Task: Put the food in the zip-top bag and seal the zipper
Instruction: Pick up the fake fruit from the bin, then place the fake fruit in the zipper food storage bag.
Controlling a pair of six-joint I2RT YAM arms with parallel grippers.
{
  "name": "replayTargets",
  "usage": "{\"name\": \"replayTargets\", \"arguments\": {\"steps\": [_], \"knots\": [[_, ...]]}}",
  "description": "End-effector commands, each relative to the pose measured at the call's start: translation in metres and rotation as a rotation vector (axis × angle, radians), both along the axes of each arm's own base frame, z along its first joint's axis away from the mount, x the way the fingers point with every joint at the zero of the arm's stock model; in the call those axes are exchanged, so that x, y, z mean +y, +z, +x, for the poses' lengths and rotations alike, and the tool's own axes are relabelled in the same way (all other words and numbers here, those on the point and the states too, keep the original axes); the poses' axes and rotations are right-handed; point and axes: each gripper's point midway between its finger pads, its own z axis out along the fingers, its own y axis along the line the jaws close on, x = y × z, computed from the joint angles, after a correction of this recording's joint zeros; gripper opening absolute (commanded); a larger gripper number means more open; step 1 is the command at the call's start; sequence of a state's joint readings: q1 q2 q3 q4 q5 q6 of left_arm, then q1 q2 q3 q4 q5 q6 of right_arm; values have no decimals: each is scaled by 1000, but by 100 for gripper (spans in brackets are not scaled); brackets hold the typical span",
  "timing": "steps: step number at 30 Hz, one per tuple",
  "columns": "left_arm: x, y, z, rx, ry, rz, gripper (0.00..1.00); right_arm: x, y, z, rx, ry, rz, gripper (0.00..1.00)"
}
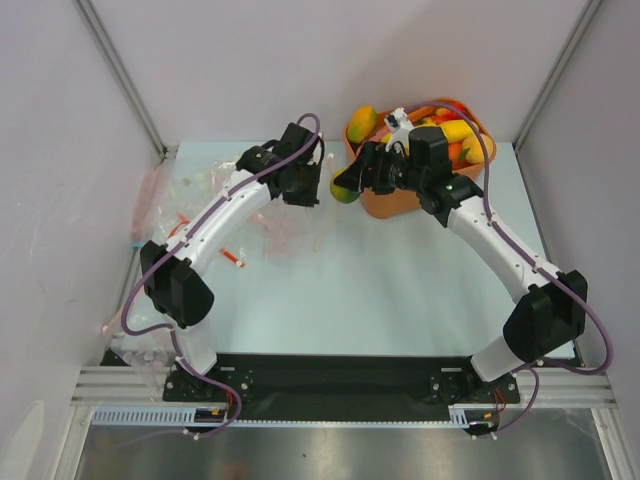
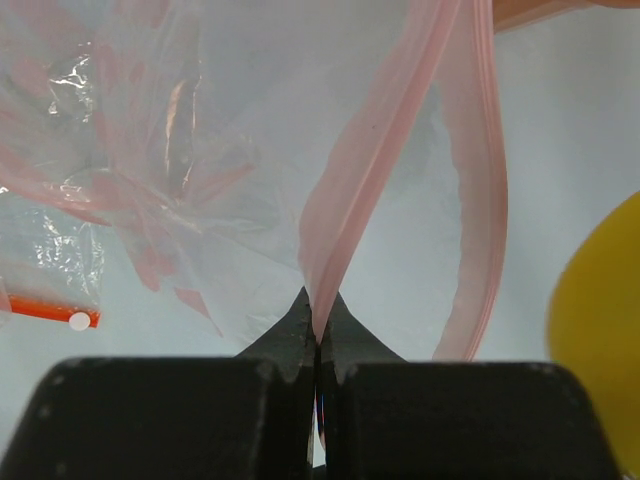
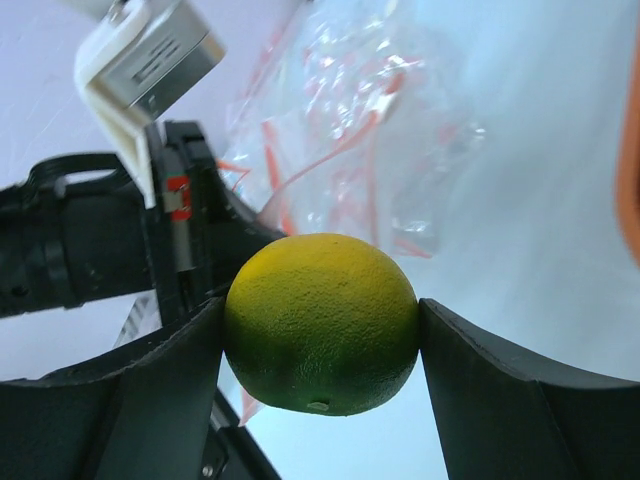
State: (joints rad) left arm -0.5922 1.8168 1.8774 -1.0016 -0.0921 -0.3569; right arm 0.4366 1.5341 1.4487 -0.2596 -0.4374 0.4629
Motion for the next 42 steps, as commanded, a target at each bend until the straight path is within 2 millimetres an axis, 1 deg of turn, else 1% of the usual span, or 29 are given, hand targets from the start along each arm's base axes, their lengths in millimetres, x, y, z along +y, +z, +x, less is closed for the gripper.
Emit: {"name": "replayTargets", "arguments": {"steps": [1, 2, 3, 6, 7, 10, 11, 13, 14, 15, 16, 17, 19, 20, 23, 24, 25, 26, 27, 28, 29, 30, 31, 37, 41, 42], "knots": [[-22, 13, 0, -27, -56, -79, 0, 20, 29, -20, -71, 111, 89, 54], [-23, 16, 0, -30, -55, -91, 0, 22, 28, -21, -64, 113, 98, 54], [-25, 16, -1, -29, -57, -98, 0, 24, 22, -22, -48, 117, 96, 53], [-29, 21, -3, -35, -63, -116, 0, 27, 11, -22, -15, 126, 99, 53], [-34, 22, -7, -24, -80, -135, 0, 28, 6, -21, -4, 130, 96, 52], [-40, 28, -10, -22, -95, -161, 0, 26, -6, -16, 26, 92, 51, 51], [-42, 33, -11, -22, -98, -174, 0, 25, -17, -18, 63, 81, 21, 51], [-47, 38, -15, -11, -112, -199, 0, 19, -24, -11, 71, 26, -25, 51], [-48, 41, -17, -8, -113, -212, 0, 16, -29, -11, 83, 14, -39, 51], [-50, 48, -17, -15, -114, -228, 0, 14, -31, -11, 88, -3, -52, 51], [-51, 51, -19, -11, -120, -241, 0, 9, -35, -6, 93, -43, -71, 52], [-52, 56, -21, -11, -118, -254, 0, 7, -38, -7, 101, -51, -81, 52], [-56, 61, -26, 8, -125, -285, 0, 1, -44, -4, 109, -94, -106, 54], [-57, 63, -29, 15, -131, -296, 0, -2, -51, -5, 126, -105, -120, 54], [-66, 66, -38, 54, -157, -358, 0, -10, -57, -6, 135, -142, -142, 57], [-69, 65, -40, 66, -160, -371, 1, -12, -55, -7, 131, -153, -143, 60], [-73, 71, -44, 73, -171, -406, 0, -13, -55, -8, 131, -152, -141, 64], [-74, 68, -45, 84, -170, -414, 0, -13, -53, -9, 125, -154, -138, 71], [-76, 69, -46, 85, -170, -423, 0, -15, -53, -10, 126, -158, -140, 83], [-76, 69, -46, 87, -164, -435, 0, -17, -48, -13, 114, -163, -134, 87], [-77, 69, -47, 90, -165, -440, 0, -19, -46, -14, 109, -170, -134, 96], [-78, 69, -47, 91, -165, -444, 0, -23, -46, -15, 104, -187, -140, 100], [-78, 70, -47, 94, -163, -447, 0, -26, -37, -17, 83, -196, -132, 100], [-77, 73, -46, 97, -158, -436, 0, -39, -15, -25, 33, -225, -127, 100], [-72, 77, -43, 76, -139, -419, 0, -56, -4, -22, 28, -279, -126, 96], [-69, 77, -42, 69, -126, -406, 0, -68, -2, -16, 29, -313, -130, 92]]}}
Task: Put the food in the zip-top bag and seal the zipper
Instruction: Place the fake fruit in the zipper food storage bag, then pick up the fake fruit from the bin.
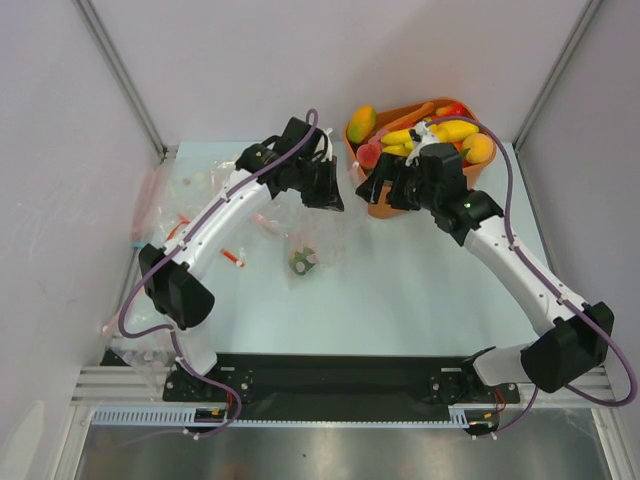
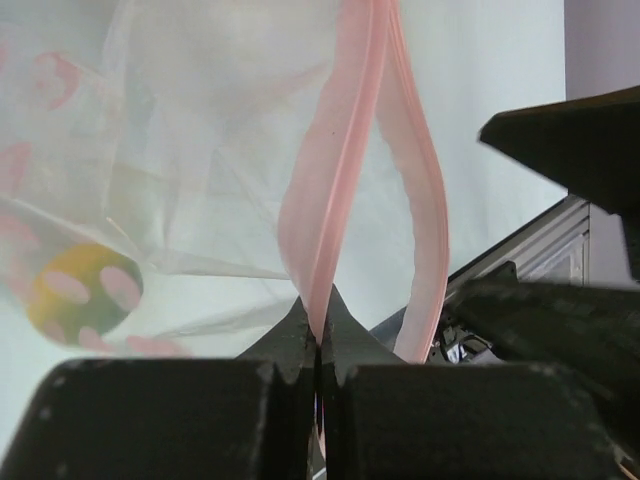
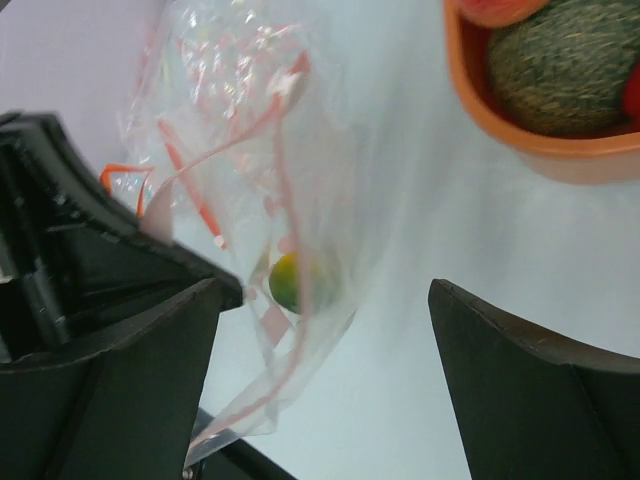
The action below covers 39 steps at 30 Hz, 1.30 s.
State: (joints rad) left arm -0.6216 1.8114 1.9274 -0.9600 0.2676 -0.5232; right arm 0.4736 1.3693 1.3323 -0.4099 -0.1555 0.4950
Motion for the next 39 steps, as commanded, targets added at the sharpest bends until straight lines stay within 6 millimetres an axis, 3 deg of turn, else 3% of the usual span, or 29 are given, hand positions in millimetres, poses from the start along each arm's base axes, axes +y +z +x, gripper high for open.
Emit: {"name": "replayTargets", "arguments": {"steps": [1, 6, 7, 13, 15, 20, 28, 32, 39], "knots": [[9, 36, 0, -76, 41, -11, 0, -32, 21, 13, -37, -101, -22, 90], [31, 36, 11, -115, 104, 107, 0, -78, 23, 40, -27, -239, -84, 85], [40, 34, 12, -126, 119, 153, 0, -88, 13, 48, 1, -262, -104, 86], [74, 55, 21, -221, 189, 291, 0, -105, 10, 78, -4, -307, -123, 93], [89, 62, 23, -261, 234, 340, 0, -102, 3, 87, 17, -318, -101, 93], [119, 56, 20, -267, 302, 465, 0, -88, -4, 111, 68, -358, -6, 95], [180, 65, 14, -319, 485, 700, 0, -43, -16, 138, 40, -394, 39, 96], [200, 76, 12, -362, 537, 771, 0, -32, -20, 153, 30, -461, 52, 97], [210, 76, 6, -366, 540, 816, 0, -21, -31, 179, 19, -585, 88, 97]]}}
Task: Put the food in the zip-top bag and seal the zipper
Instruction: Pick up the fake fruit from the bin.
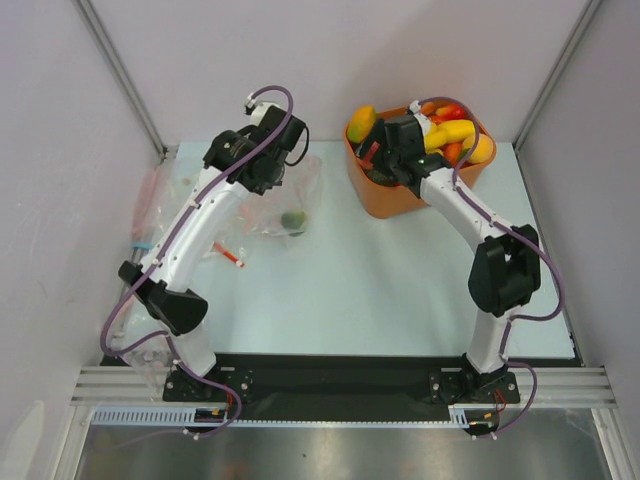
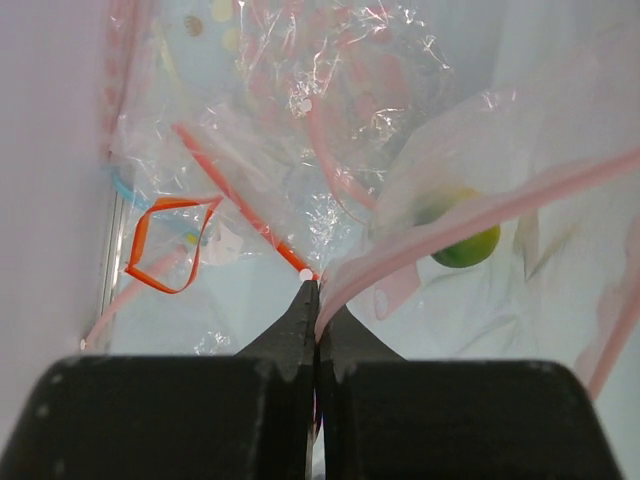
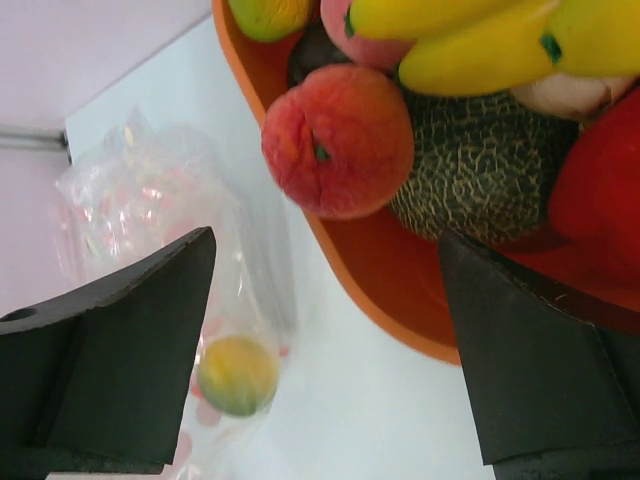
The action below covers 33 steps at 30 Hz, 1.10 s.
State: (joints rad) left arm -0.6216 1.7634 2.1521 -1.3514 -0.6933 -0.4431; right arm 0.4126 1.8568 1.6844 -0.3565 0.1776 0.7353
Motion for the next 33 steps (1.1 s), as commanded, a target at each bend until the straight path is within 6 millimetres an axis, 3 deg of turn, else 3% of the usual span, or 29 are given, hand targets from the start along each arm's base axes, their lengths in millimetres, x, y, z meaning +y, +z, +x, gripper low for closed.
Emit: {"name": "replayTargets", "arguments": {"steps": [1, 3, 8, 10, 11, 12, 14, 22, 24, 25, 33], "knots": [[30, 15, -25, 12, 30, 82, 0, -4, 29, 29, -93, -132, 42, 97], [34, 17, -27, 7, 37, 97, 0, -5, 17, 36, -73, -168, 18, 98], [32, 10, -29, 25, 29, 96, 0, -3, 16, 54, -96, -201, 11, 96], [15, -5, -24, 69, -15, 52, 0, -2, 0, 59, -60, -208, -17, 95], [7, -12, -23, 92, -37, 46, 0, -2, 10, 63, -73, -216, -10, 94], [0, -18, -22, 108, -55, 39, 0, -1, -2, 64, -45, -216, -26, 94], [-19, -36, -19, 157, -94, 39, 0, 1, -3, 65, -41, -215, -17, 94], [-71, -59, -11, 195, -203, -78, 0, 7, -10, 52, 7, -209, -32, 79], [-77, -60, -8, 193, -220, -100, 1, 7, 0, 46, -13, -200, -30, 72], [-78, -61, -7, 193, -223, -103, 0, 5, -6, 42, -4, -198, -41, 70], [-92, -58, 0, 169, -278, -136, 0, -11, 47, 26, -103, -137, -4, 54]]}}
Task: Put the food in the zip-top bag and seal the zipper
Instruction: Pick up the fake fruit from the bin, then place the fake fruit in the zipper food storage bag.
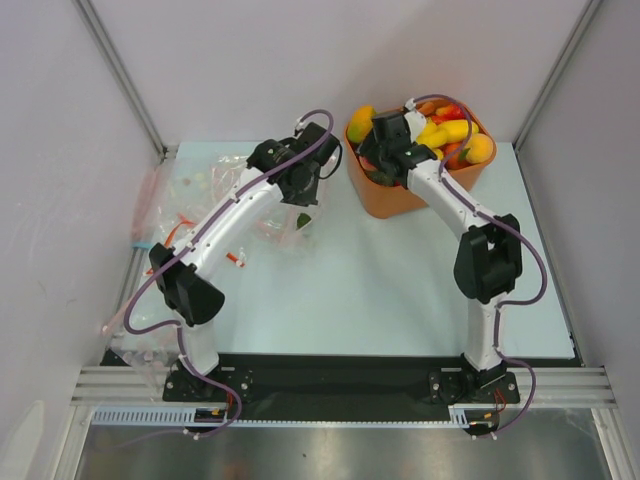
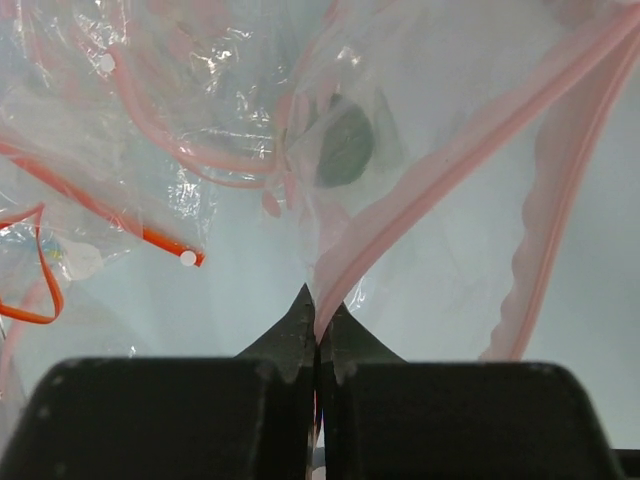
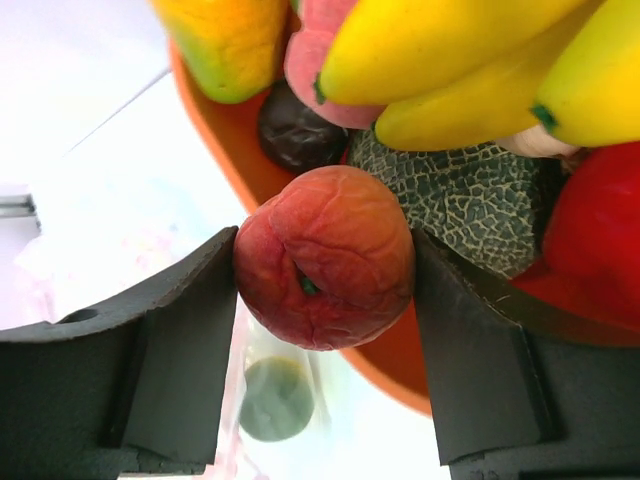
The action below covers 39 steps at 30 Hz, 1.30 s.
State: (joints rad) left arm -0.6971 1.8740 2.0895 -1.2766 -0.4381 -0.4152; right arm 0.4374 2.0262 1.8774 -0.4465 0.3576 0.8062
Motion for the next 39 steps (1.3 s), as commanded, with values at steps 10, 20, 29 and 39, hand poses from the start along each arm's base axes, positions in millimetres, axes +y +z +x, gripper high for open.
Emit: {"name": "replayTargets", "arguments": {"steps": [10, 20, 29, 39], "knots": [[-39, 5, 6, 6, -120, -151, 0, -3, 126, -76, -284, 351, 75, 44], [-69, -9, 11, 58, -158, -250, 0, 22, 145, -154, -328, 536, 217, 38], [-94, -12, 7, 94, -197, -366, 0, 34, 134, -181, -278, 540, 291, 38], [-103, -7, 7, 93, -213, -410, 0, 49, 92, -197, -159, 549, 329, 36]]}}
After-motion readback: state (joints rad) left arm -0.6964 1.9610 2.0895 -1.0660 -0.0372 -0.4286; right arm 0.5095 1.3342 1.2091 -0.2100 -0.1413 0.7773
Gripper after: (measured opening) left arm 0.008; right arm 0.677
